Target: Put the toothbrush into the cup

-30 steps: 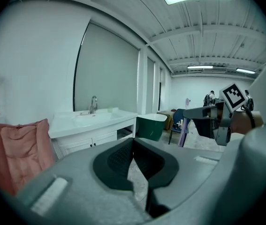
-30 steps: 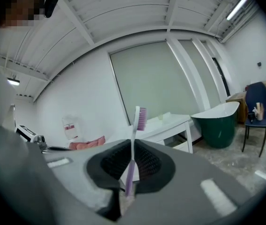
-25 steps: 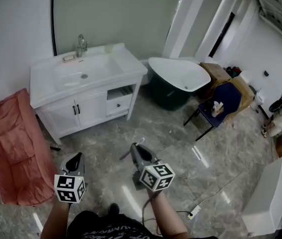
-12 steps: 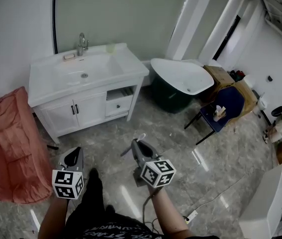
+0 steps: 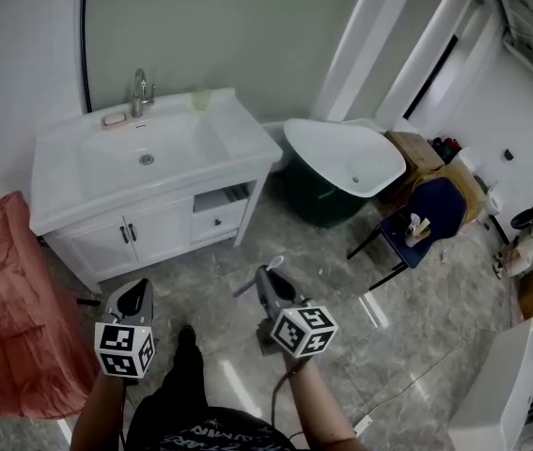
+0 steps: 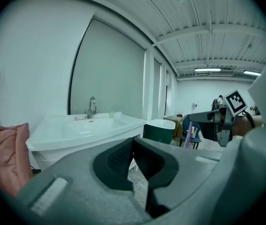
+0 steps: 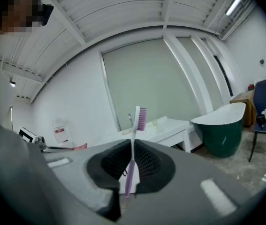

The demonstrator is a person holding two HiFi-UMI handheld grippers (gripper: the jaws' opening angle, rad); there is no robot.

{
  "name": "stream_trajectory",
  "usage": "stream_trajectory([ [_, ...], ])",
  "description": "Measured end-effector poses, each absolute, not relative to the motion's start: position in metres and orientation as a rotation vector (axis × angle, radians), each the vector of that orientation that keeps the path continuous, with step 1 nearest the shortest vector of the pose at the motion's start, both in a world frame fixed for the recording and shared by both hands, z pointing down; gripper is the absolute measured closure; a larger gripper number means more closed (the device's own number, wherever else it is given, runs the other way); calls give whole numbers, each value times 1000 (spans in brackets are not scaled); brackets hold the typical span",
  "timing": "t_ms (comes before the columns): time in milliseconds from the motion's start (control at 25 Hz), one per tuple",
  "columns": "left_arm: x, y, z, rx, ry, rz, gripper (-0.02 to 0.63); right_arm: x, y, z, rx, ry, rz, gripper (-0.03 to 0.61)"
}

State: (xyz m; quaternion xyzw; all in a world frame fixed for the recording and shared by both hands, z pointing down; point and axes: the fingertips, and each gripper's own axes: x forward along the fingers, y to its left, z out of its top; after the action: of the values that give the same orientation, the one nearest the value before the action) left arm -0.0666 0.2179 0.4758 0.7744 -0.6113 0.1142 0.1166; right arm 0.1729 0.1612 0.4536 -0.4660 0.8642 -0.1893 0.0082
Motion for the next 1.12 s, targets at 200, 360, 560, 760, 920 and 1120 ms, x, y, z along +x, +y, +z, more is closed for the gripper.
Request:
stream_trajectory([
  [200, -79, 120, 485, 2247, -1753, 346, 604, 165, 69, 458, -1496, 2670, -640, 555],
  [360, -90, 43, 482, 2277, -1725, 362, 604, 153, -11, 452, -1527, 2659, -631, 555],
  [560, -114, -36, 470, 2281, -1741, 339, 604, 129, -101, 435, -1525, 2660, -589, 555],
  [760, -144, -76, 470, 2243, -1763, 308, 604, 107, -150, 427, -1519, 2654, -577, 555],
  [920, -156, -96, 475, 2226, -1766, 300, 604, 98, -173, 429, -1524, 2676, -570, 555],
  [1120, -165, -124, 473, 2213, -1802, 273, 604, 93, -207, 427, -1507, 2688, -546, 555],
])
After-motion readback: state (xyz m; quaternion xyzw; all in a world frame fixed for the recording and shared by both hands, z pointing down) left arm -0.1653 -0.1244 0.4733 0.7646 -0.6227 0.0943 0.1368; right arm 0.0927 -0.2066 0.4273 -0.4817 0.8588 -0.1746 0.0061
